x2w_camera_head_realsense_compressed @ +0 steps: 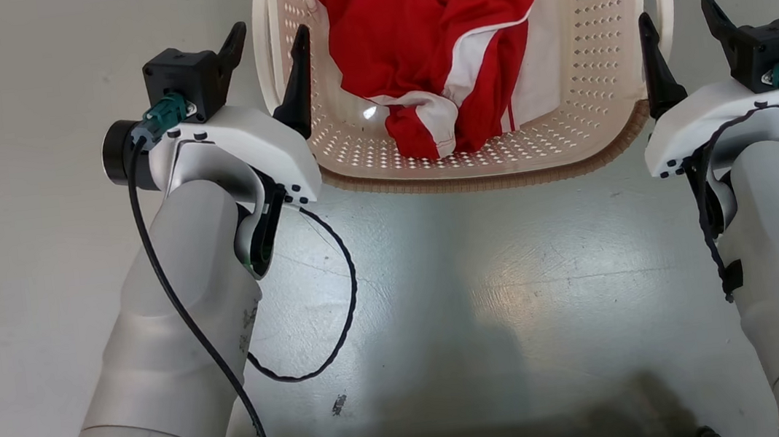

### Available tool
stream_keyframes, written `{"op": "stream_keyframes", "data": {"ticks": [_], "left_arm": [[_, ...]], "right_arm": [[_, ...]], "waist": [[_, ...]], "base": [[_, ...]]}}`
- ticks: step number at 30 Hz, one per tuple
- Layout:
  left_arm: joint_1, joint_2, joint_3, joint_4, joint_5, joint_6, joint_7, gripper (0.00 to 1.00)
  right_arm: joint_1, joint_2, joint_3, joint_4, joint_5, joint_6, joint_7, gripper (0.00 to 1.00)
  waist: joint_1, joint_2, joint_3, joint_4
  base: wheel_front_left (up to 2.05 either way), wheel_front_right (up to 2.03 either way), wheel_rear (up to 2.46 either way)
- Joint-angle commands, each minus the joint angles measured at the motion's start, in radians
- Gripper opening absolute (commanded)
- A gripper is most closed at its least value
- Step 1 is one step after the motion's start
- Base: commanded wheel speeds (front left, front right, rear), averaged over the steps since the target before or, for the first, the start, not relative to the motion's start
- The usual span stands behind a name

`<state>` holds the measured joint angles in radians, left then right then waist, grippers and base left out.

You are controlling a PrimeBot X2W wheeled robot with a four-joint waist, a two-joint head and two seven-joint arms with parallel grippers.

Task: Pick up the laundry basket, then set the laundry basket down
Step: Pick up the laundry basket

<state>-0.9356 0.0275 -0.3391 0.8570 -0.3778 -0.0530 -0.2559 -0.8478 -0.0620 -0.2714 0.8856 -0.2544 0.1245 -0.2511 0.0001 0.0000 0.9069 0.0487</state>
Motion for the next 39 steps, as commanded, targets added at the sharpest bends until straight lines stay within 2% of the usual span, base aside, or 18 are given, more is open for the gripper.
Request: {"op": "stream_keyframes", "data": {"ticks": [1, 10, 21, 39], "left_arm": [[-0.004, 0.023, 0.023, -0.003, 0.01, 0.014, -0.006, 1.0], [-0.021, 0.023, 0.05, 0.013, 0.036, 0.016, -0.006, 1.0], [-0.059, 0.023, 0.033, 0.047, 0.05, 0.008, -0.006, 1.0], [-0.202, 0.023, -0.054, 0.224, 0.012, -0.005, -0.006, 1.0]], "right_arm": [[0.012, 0.012, 0.024, -0.011, 0.009, 0.006, -0.011, 1.0], [0.015, 0.012, 0.033, -0.018, 0.018, 0.006, -0.011, 1.0], [-0.013, 0.012, 0.046, -0.011, 0.031, 0.006, -0.011, 1.0], [-0.146, 0.012, 0.082, 0.162, 0.066, 0.006, -0.006, 1.0]], "waist": [[-0.0001, 0.0, 0.006, -0.005], [-0.0001, 0.0, 0.025, -0.008], [-0.0001, 0.0, 0.076, -0.007], [-0.0001, 0.0, 0.11, -0.024]], "base": [[0.0, 0.0, 0.0], [0.0, 0.0, 0.0], [0.0, 0.0, 0.0], [0.0, 0.0, 0.0]]}}
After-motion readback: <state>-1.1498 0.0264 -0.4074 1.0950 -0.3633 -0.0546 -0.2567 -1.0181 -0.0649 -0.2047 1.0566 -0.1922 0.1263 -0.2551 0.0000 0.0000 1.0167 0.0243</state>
